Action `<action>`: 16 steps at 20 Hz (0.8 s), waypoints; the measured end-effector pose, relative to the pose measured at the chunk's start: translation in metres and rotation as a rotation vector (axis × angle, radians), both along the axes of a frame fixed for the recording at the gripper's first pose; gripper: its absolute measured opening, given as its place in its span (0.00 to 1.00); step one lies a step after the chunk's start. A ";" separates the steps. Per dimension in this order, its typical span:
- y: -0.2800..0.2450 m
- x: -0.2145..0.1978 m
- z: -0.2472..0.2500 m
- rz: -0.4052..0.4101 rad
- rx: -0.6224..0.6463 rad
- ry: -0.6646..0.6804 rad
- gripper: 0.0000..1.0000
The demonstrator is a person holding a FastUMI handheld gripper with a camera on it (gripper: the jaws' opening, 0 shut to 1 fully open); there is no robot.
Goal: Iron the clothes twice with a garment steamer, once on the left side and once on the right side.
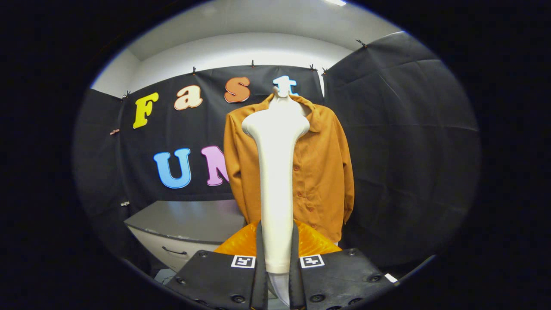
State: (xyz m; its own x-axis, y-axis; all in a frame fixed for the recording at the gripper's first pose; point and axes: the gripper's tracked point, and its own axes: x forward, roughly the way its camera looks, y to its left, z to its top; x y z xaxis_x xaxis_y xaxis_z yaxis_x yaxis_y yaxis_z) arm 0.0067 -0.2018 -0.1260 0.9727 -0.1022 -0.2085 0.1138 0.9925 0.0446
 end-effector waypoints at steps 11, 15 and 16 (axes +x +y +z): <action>0.109 0.009 0.075 0.068 0.026 -0.084 0.23; 0.141 0.006 0.087 0.107 0.008 -0.107 0.23; 0.146 0.005 0.087 0.113 0.002 -0.113 0.23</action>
State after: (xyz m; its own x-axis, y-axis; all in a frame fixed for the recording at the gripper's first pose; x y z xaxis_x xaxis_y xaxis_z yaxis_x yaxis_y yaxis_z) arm 0.0121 -0.0559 -0.0393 0.9952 0.0092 -0.0976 -0.0040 0.9986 0.0530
